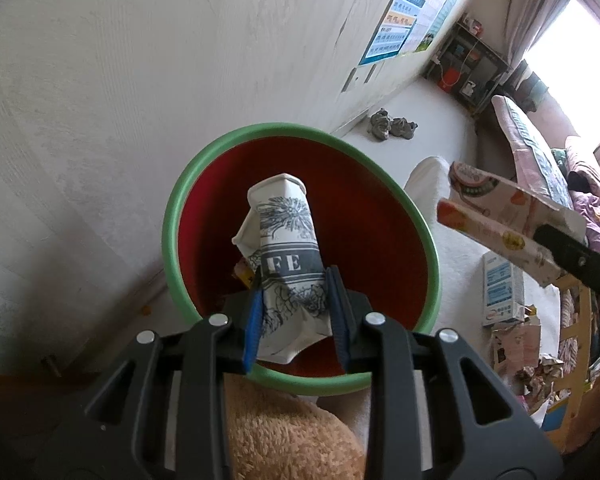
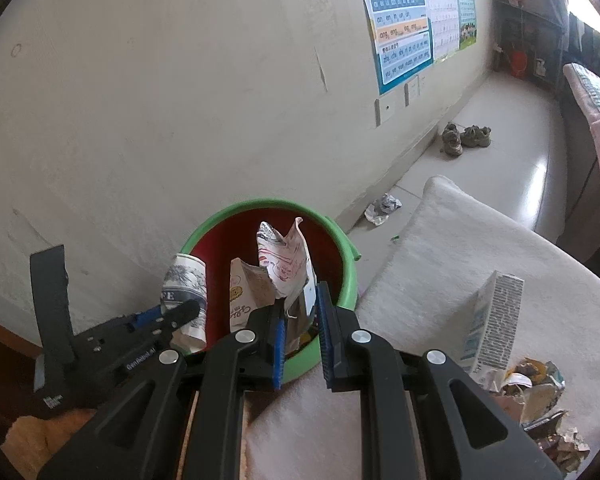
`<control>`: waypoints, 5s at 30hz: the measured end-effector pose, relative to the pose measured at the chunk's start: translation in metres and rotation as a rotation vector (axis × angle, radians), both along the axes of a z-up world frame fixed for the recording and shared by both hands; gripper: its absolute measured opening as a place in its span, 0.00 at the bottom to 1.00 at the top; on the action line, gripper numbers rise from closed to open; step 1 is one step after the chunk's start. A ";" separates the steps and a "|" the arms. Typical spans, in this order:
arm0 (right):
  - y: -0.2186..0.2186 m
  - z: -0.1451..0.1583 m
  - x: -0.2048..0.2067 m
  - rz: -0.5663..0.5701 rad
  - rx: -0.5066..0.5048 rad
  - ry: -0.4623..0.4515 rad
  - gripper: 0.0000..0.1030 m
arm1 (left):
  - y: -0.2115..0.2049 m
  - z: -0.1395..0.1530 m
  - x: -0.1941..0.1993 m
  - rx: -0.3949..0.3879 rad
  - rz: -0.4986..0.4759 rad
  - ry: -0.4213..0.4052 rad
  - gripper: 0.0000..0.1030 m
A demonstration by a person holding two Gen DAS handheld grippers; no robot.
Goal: Collect trash
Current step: 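Carry the cup and wrapper over the red bucket and lower them inside, then grasp the white milk carton with the left tool while the right tool reaches the pile, then lift the carton with the left tool while the right tool grasps the pink-white paper box, then carry both items over the red bucket and open both tools to drop them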
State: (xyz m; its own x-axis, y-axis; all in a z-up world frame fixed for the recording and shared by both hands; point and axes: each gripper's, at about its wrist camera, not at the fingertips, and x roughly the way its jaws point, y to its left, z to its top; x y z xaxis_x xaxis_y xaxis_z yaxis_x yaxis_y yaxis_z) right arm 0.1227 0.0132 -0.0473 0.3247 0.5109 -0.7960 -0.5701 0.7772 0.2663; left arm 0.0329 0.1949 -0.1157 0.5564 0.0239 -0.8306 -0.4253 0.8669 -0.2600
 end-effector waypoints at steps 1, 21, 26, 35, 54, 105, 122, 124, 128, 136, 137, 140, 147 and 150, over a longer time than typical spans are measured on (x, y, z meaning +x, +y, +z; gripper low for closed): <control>0.001 0.000 0.001 -0.003 -0.001 -0.006 0.18 | 0.001 0.000 0.000 0.003 0.008 -0.001 0.29; -0.098 0.031 -0.034 -0.121 0.082 -0.047 0.50 | -0.044 0.037 -0.012 0.008 -0.024 -0.084 0.52; -0.166 0.020 -0.064 -0.249 0.028 -0.048 0.50 | -0.097 0.031 0.005 -0.011 -0.150 -0.059 0.52; -0.257 -0.024 -0.095 -0.452 0.013 0.051 0.50 | -0.220 0.012 0.095 0.001 -0.366 -0.020 0.52; -0.269 -0.031 -0.094 -0.442 0.042 0.078 0.51 | -0.216 0.002 0.099 0.043 -0.390 0.068 0.34; -0.180 -0.062 -0.057 -0.242 0.017 0.202 0.22 | -0.178 -0.025 -0.025 -0.042 -0.347 0.107 0.36; -0.168 0.012 -0.078 -0.204 0.058 -0.015 0.22 | -0.135 0.048 -0.029 0.047 -0.222 -0.072 0.36; -0.166 0.013 -0.079 -0.198 0.056 -0.020 0.22 | -0.130 0.053 -0.031 0.061 -0.212 -0.086 0.36; -0.162 0.014 -0.080 -0.187 0.048 -0.028 0.22 | -0.119 0.058 -0.029 0.075 -0.190 -0.097 0.36; -0.144 0.010 -0.078 -0.147 0.022 -0.022 0.22 | -0.097 0.054 -0.030 0.089 -0.138 -0.096 0.36; -0.141 0.010 -0.078 -0.142 0.020 -0.021 0.22 | -0.095 0.054 -0.031 0.087 -0.132 -0.095 0.36; -0.130 0.009 -0.076 -0.121 0.013 -0.018 0.22 | -0.084 0.051 -0.033 0.086 -0.111 -0.091 0.36; -0.101 0.004 -0.070 -0.066 0.005 -0.006 0.22 | -0.060 0.047 -0.036 0.084 -0.062 -0.091 0.36; -0.086 0.005 -0.066 -0.045 0.005 -0.004 0.22 | -0.048 0.047 -0.035 0.091 -0.043 -0.091 0.36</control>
